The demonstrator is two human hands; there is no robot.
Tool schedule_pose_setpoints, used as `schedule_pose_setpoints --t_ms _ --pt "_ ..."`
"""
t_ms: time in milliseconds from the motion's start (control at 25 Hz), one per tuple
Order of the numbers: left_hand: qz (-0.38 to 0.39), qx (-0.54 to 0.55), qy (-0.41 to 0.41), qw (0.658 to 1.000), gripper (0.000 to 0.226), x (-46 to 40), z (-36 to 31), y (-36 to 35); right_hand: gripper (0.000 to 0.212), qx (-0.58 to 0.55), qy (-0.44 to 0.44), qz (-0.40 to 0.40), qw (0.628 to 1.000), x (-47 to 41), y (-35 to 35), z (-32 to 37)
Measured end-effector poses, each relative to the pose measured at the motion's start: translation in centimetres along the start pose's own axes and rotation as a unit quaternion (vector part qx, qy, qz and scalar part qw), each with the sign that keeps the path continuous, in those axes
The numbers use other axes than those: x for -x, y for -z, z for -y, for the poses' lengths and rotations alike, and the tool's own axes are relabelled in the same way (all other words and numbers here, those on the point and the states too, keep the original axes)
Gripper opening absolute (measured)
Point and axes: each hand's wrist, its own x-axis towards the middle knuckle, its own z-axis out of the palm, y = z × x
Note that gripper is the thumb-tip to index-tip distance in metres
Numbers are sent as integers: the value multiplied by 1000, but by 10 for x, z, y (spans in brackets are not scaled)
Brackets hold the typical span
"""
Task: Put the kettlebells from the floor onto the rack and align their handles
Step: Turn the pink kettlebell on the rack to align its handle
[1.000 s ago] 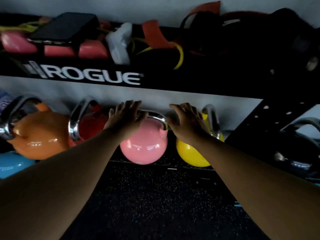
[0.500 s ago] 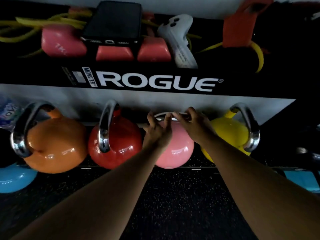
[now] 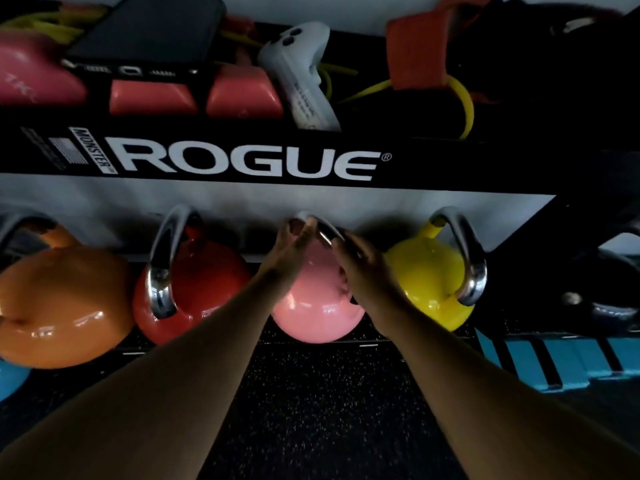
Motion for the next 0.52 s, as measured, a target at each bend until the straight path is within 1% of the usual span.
schedule_pose_setpoints --t_ms 40,80,160,240,360,440,520 --pt "25 -12 5 1000 52 -10 -1 -2 35 -8 0 -10 1000 3 -3 -2" --pt "39 -25 5 999 59 -14 -1 -4 32 -21 -6 -16 1000 5 -3 -6" --pt "35 -24 -14 999 69 -11 2 -12 31 -63 -21 -25 998 7 1 -8" --pt "21 -11 -22 999 70 -10 5 -18 33 -98 -37 -27 994 6 0 -6" --pt "31 -14 -24 999 66 -17 3 -16 36 -169 -52 -14 984 8 -12 1" --pt "34 5 -21 999 64 -25 2 -11 41 -180 -58 12 982 12 -22 9" --pt "37 6 -22 999 60 -28 3 -6 44 -191 -62 10 980 14 -31 15"
